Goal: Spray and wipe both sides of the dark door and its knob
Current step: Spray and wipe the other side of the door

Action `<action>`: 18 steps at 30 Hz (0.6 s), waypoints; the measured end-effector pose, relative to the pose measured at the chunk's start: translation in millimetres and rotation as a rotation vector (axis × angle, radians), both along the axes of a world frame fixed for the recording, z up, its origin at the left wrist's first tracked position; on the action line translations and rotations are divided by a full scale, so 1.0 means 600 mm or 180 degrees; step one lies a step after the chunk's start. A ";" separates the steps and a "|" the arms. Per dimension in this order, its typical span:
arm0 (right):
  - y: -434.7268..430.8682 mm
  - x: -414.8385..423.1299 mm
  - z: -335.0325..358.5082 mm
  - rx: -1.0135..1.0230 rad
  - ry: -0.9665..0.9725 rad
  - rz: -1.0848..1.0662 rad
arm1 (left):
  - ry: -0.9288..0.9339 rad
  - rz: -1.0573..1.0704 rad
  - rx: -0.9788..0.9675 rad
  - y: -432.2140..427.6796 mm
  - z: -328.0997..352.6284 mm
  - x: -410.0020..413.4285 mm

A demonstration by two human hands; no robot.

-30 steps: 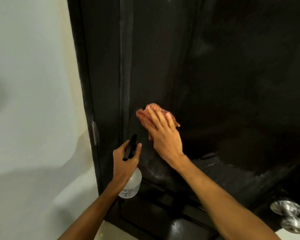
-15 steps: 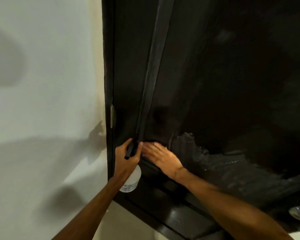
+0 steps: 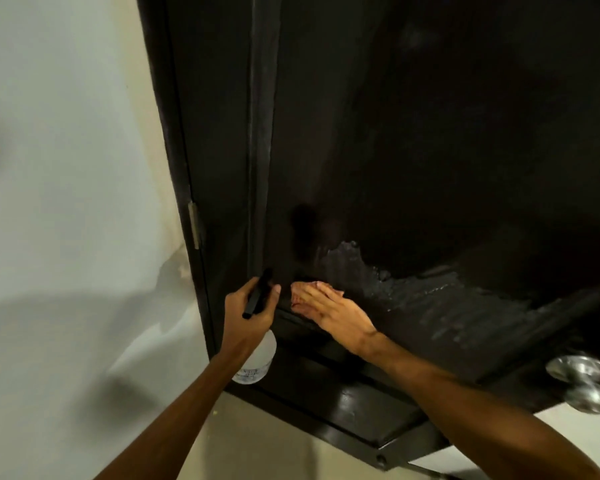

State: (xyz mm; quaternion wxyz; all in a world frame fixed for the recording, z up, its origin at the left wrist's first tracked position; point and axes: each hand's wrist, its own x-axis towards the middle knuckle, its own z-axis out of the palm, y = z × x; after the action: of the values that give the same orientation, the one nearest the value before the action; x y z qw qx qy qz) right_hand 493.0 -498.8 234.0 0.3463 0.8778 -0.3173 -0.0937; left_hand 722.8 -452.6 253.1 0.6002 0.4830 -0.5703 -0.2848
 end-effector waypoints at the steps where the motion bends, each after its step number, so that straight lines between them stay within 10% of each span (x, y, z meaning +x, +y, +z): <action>1: 0.003 -0.005 0.027 -0.0168 -0.0343 0.0020 | 0.0003 0.0015 0.0016 -0.003 0.002 0.001; 6: 0.043 -0.045 0.103 -0.0986 -0.2065 -0.0630 | -0.0049 -0.0096 -0.0067 0.003 0.002 -0.030; 12: 0.100 -0.112 0.026 -0.0475 -0.2517 -0.1058 | -0.0063 -0.0524 -0.0023 0.016 0.016 -0.107; 18: 0.152 -0.179 0.102 -0.2022 -0.5642 -0.1592 | -0.0134 -0.0842 0.0006 0.033 0.030 -0.175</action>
State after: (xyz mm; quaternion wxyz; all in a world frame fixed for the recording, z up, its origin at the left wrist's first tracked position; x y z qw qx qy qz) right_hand 385.4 -407.7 294.9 0.1726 0.4030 -0.6506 0.6201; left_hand 617.7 -432.8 271.2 0.5449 0.4101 -0.6411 -0.3518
